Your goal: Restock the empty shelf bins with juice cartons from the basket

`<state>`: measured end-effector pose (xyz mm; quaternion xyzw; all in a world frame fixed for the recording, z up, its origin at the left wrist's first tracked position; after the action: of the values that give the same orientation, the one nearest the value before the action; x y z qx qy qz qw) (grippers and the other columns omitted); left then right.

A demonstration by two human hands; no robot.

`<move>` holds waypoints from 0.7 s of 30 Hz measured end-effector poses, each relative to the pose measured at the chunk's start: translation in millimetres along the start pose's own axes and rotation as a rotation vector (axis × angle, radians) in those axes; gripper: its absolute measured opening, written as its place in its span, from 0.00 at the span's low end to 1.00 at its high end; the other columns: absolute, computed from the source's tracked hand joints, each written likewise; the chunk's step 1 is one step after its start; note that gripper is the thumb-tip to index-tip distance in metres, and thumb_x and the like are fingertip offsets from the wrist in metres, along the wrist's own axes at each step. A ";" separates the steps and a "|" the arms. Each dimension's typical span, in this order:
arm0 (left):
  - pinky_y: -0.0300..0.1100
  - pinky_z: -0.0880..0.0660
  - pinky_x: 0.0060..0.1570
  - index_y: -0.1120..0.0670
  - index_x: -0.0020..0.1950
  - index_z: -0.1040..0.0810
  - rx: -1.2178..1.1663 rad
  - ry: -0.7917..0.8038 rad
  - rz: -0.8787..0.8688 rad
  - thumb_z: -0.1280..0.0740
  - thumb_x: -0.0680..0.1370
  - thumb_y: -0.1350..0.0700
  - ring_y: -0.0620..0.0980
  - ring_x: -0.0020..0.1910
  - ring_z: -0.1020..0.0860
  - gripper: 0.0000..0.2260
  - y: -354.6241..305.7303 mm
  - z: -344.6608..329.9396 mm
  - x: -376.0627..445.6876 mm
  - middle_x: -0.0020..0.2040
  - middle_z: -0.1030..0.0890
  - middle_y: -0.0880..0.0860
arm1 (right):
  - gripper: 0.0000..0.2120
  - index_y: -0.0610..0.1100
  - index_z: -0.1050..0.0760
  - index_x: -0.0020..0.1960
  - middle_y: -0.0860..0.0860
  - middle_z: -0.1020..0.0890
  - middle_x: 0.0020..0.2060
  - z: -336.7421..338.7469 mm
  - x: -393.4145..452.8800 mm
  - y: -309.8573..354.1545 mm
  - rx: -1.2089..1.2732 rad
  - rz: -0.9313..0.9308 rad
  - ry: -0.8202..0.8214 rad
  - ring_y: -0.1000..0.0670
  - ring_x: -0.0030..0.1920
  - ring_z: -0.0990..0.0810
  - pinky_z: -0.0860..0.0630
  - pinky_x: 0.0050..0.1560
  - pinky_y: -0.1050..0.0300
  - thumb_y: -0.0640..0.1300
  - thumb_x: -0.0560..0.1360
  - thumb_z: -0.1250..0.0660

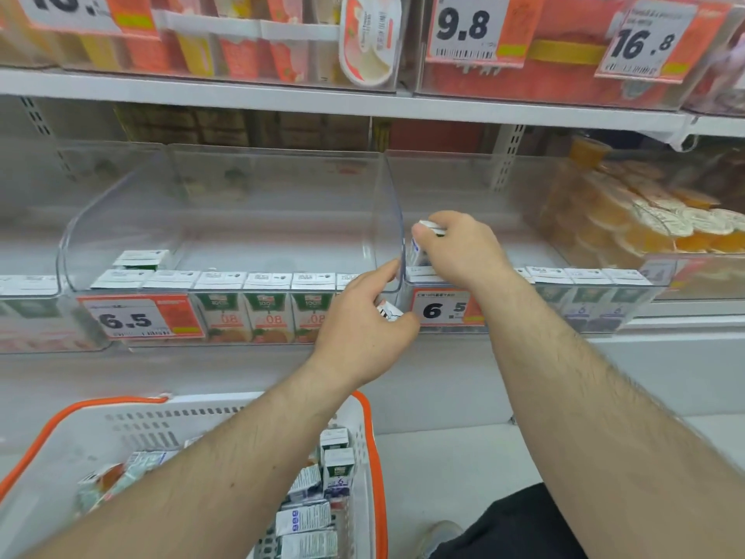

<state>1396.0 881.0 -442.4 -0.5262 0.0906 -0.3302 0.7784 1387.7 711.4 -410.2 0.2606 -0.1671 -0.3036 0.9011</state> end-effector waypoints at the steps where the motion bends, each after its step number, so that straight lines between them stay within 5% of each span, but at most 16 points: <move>1: 0.17 0.38 0.49 0.43 0.71 0.29 -0.006 0.003 0.003 0.31 0.72 0.59 0.27 0.52 0.29 0.28 -0.1 0.6 0.3 0.58 0.27 0.37 | 0.14 0.48 0.24 0.48 0.48 0.21 0.43 -4.1 1.7 0.5 -0.040 0.001 0.039 0.42 0.50 0.23 0.27 0.46 0.53 0.57 0.78 0.41; 4: 0.16 0.37 0.44 0.43 0.71 0.29 -0.012 0.018 0.010 0.31 0.73 0.59 0.24 0.47 0.31 0.28 0.3 2.2 0.3 0.57 0.27 0.38 | 0.14 0.47 0.24 0.42 0.49 0.23 0.37 -10.0 3.5 4.4 -0.111 0.000 0.134 0.43 0.45 0.24 0.31 0.43 0.55 0.56 0.77 0.40; 7: 0.19 0.35 0.45 0.42 0.71 0.29 -0.017 0.045 0.010 0.31 0.73 0.59 0.32 0.49 0.28 0.28 1.5 3.2 1.7 0.59 0.26 0.40 | 0.15 0.46 0.19 0.46 0.46 0.20 0.43 -15.5 4.9 7.2 -0.184 -0.009 0.222 0.44 0.43 0.24 0.31 0.42 0.55 0.50 0.75 0.43; 11: 0.34 0.30 0.56 0.41 0.71 0.30 -0.043 0.072 0.023 0.31 0.73 0.57 0.41 0.58 0.27 0.28 3.0 2.7 2.4 0.64 0.25 0.42 | 0.19 0.42 0.26 0.42 0.43 0.24 0.45 -18.2 3.2 8.1 -0.197 -0.057 0.244 0.42 0.45 0.28 0.33 0.45 0.53 0.53 0.80 0.47; 14: 0.29 0.31 0.50 0.41 0.72 0.30 -0.058 0.090 0.047 0.31 0.74 0.57 0.39 0.55 0.28 0.28 3.6 4.0 3.3 0.65 0.26 0.40 | 0.29 0.40 0.25 0.63 0.40 0.23 0.61 -12.0 0.2 7.3 -0.165 -0.107 0.247 0.40 0.58 0.25 0.29 0.58 0.49 0.60 0.82 0.53; 17: 0.26 0.35 0.50 0.42 0.73 0.31 -0.091 0.088 0.079 0.31 0.74 0.56 0.37 0.60 0.30 0.28 5.0 6.7 3.5 0.67 0.27 0.39 | 0.36 0.41 0.32 0.73 0.41 0.28 0.70 -7.6 -2.9 8.9 -0.220 -0.084 0.272 0.40 0.71 0.32 0.42 0.74 0.41 0.63 0.81 0.61; 21: 0.22 0.33 0.49 0.46 0.71 0.28 -0.207 0.011 0.072 0.31 0.76 0.59 0.30 0.57 0.28 0.24 3.0 21.7 -3.4 0.64 0.25 0.40 | 0.39 0.42 0.31 0.73 0.42 0.31 0.72 -8.6 -3.4 3.0 -0.254 -0.101 0.259 0.42 0.75 0.39 0.59 0.76 0.38 0.64 0.80 0.66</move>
<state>1405.2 900.2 -436.4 -0.5984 0.1476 -0.2939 0.7306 1390.4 718.7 -416.0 0.1898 0.0032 -0.3309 0.9244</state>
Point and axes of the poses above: each hand's wrist, its own x-axis towards the middle knuckle, its own z-axis out of the back of the hand, y = z × x, the point moved 6 cm from there along x, towards the middle knuckle
